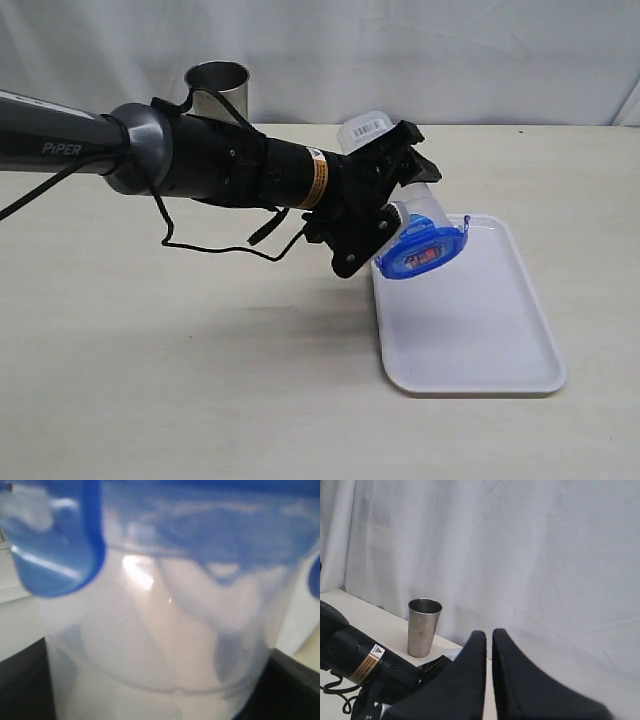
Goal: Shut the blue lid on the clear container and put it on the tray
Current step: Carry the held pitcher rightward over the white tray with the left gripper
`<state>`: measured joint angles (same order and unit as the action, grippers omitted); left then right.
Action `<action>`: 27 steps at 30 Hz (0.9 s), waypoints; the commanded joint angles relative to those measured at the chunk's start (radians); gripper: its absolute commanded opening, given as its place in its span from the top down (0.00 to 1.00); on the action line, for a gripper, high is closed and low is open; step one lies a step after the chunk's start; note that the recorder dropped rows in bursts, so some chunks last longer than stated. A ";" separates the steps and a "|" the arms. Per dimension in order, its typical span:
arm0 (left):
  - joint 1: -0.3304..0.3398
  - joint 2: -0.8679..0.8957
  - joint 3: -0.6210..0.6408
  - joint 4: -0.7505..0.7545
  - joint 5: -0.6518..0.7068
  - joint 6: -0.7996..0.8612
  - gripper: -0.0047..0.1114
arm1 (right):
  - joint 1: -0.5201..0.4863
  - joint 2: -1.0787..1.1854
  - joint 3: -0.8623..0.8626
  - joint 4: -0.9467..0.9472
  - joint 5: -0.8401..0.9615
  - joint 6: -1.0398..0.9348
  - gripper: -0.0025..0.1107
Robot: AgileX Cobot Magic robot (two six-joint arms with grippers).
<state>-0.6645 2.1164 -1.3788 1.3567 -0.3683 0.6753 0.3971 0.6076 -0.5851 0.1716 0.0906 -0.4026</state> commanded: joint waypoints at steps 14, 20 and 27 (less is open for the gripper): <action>-0.011 0.051 -0.011 -0.195 -0.486 -0.731 0.96 | -0.195 0.020 0.025 0.000 -0.079 0.206 0.94; -0.011 0.098 -0.011 -0.196 -0.606 -0.957 0.96 | -0.280 0.170 -0.010 0.000 -0.027 0.261 0.94; -0.009 0.106 -0.011 -0.121 -0.811 -1.182 0.96 | -0.295 0.549 -0.380 0.000 0.356 0.179 0.94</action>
<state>-0.6756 2.2242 -1.3788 1.2056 -1.1005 -0.4681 0.1077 1.0764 -0.8449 0.1716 0.3214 -0.1861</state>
